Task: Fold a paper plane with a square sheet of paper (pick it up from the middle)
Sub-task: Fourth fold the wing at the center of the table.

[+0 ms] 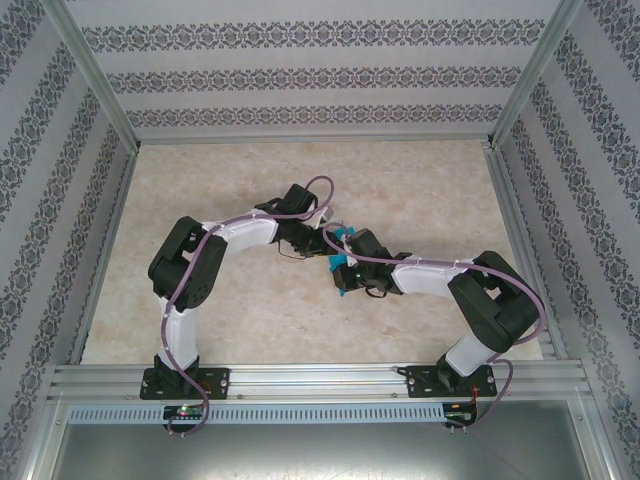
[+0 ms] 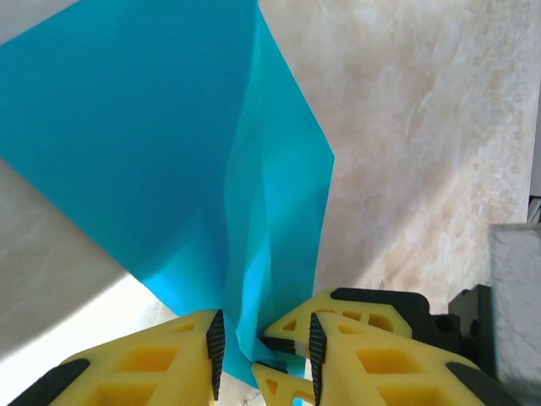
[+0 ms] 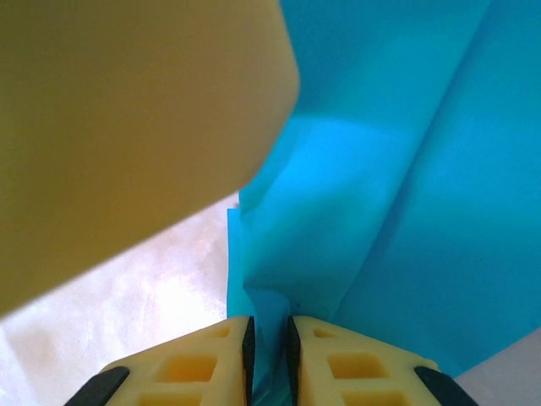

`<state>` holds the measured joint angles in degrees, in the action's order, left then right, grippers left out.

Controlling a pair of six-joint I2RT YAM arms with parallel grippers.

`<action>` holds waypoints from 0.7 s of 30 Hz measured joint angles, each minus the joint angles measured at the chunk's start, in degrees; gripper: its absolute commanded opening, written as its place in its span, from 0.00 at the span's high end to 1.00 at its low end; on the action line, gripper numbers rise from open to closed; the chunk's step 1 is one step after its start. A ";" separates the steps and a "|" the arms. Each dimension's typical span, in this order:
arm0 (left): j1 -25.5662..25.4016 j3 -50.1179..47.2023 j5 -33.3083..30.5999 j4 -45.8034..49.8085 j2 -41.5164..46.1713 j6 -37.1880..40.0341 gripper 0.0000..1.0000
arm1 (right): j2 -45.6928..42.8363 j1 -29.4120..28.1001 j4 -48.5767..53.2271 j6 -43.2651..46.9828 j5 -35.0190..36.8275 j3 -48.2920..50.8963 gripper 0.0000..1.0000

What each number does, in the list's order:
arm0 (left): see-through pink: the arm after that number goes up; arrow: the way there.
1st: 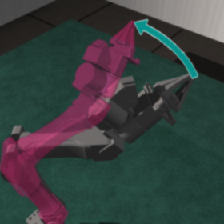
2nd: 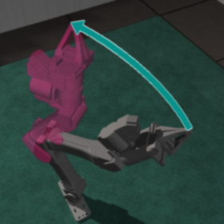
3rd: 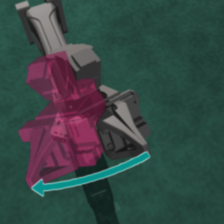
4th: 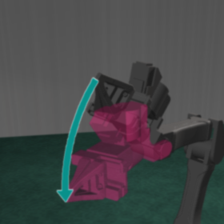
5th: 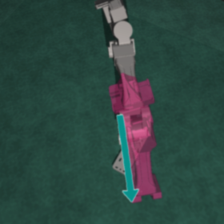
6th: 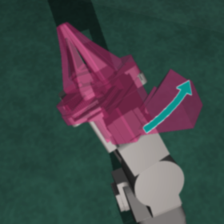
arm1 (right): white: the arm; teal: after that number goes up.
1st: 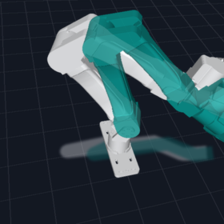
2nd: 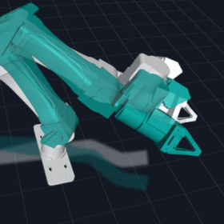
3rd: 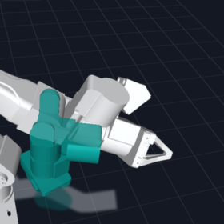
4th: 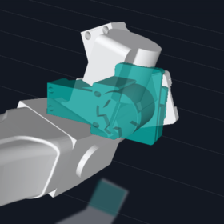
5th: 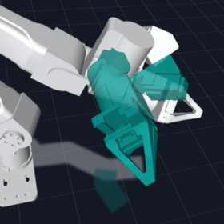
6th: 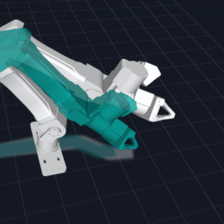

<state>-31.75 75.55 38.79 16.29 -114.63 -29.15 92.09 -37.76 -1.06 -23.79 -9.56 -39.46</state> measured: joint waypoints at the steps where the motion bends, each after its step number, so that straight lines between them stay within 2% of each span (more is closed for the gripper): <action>1: 0.00 0.13 0.13 0.00 -0.44 0.00 0.67 | 0.00 0.00 0.00 0.00 0.00 0.00 0.79; 7: 0.00 1.57 0.57 0.02 -2.95 0.22 0.82 | -0.02 0.00 0.02 0.00 0.00 0.00 0.78; 12: 0.02 1.64 0.63 0.07 -4.07 0.48 0.91 | -0.44 -0.02 0.59 0.02 -0.28 0.00 0.75; 21: 0.17 1.70 0.39 0.28 -4.59 1.57 0.94 | -4.15 0.04 2.05 -0.07 -1.53 1.38 0.67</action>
<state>-31.57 77.25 39.18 16.58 -119.22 -27.57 87.94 -37.71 0.99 -23.86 -11.09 -38.09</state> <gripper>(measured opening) 0.073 0.324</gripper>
